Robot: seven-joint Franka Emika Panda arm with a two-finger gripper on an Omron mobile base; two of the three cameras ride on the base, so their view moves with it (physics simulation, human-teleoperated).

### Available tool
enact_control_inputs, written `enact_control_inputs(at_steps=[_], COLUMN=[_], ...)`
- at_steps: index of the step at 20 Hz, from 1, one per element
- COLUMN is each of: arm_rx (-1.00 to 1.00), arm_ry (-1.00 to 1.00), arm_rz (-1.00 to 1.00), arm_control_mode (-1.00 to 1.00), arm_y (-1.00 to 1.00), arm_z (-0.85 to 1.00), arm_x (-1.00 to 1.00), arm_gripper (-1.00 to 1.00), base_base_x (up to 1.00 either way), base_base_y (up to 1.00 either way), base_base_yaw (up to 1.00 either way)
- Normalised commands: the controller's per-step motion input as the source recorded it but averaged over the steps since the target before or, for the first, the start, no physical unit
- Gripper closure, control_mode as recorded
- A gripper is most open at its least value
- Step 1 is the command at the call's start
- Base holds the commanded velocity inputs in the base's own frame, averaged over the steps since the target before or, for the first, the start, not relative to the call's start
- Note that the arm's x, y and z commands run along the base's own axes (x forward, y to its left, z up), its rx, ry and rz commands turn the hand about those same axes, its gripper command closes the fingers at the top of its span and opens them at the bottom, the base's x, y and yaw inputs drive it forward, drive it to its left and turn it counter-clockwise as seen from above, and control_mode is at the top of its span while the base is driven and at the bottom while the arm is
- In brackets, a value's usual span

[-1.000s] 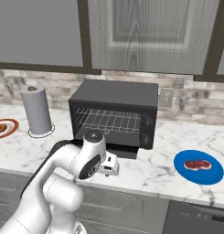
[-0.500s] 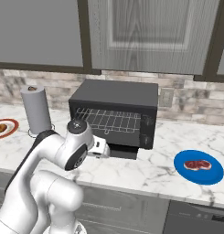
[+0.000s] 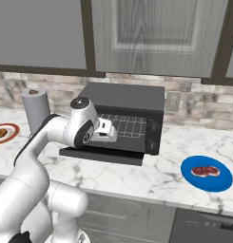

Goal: Open the toaster oven door. Place the bread on the bottom rack in the toaster oven and place the steak on the top rack.

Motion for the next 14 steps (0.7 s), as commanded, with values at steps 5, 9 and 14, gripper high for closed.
enact_control_inputs(at_steps=[5,9,14], arm_rx=[0.16,0.06,0.0], arm_ry=[-0.02,0.14,0.15], arm_rz=[0.0,0.0,0.03], arm_control_mode=[-1.0,-1.0,-1.0], arm_y=[-0.39,0.02,0.15], arm_z=[-0.5,-0.53,-0.85], arm_x=[0.33,0.29,0.06], arm_gripper=[-1.0,-1.0,-1.0], base_base_x=[0.0,0.0,0.0], base_base_y=[0.0,0.0,0.0], base_base_yaw=[0.0,0.0,0.0])
